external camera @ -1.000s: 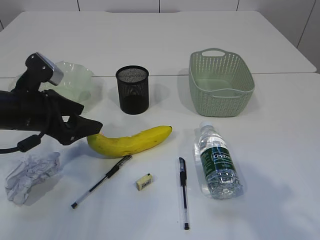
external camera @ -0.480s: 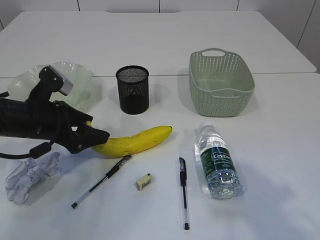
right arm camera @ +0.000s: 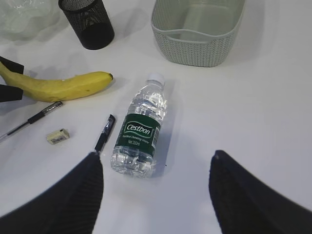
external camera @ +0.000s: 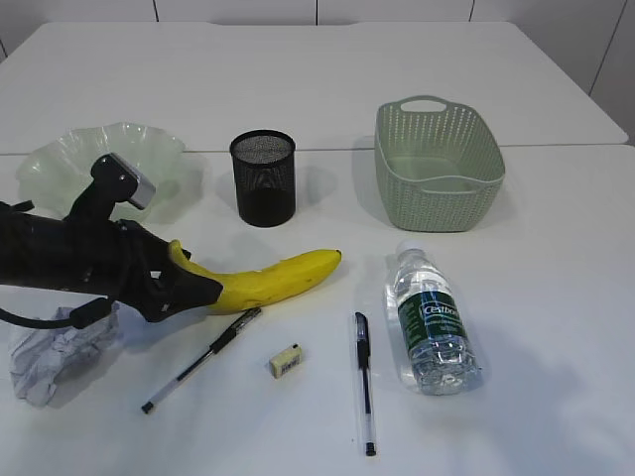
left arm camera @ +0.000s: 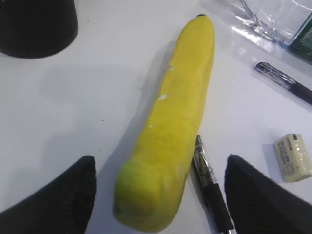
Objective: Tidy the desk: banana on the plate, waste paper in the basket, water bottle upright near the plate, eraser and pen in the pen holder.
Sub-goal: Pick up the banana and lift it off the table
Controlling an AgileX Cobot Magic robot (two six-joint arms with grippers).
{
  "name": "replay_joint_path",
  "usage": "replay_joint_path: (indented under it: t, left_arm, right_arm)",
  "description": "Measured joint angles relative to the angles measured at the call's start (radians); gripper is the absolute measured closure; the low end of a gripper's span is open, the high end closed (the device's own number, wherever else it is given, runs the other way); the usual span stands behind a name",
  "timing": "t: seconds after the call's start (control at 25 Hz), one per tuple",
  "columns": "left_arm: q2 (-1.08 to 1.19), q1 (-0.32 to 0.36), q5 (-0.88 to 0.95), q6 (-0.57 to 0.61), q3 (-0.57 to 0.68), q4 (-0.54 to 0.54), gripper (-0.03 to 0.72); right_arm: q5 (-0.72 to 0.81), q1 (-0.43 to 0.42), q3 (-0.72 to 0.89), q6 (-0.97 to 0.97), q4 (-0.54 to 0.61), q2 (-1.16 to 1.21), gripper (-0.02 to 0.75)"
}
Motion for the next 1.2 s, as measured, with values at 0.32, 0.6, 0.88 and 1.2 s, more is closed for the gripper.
replay_joint_path:
  t: [0.32, 0.6, 0.88, 1.2]
  left_arm:
    - [0.019, 0.000, 0.004, 0.001, -0.032, 0.000, 0.106]
    - [0.060, 0.000, 0.022, 0.001, -0.066, -0.003, 0.106]
    - [0.066, 0.000, 0.037, 0.002, -0.066, -0.003, 0.107]
    - [0.066, 0.000, 0.037, 0.002, -0.066, -0.003, 0.181]
  right_arm:
    - [-0.002, 0.000, 0.000, 0.000, 0.000, 0.000, 0.237]
    - [-0.002, 0.000, 0.000, 0.000, 0.000, 0.000, 0.237]
    - [-0.002, 0.000, 0.000, 0.000, 0.000, 0.000, 0.236]
    - [-0.022, 0.000, 0.000, 0.000, 0.000, 0.000, 0.237]
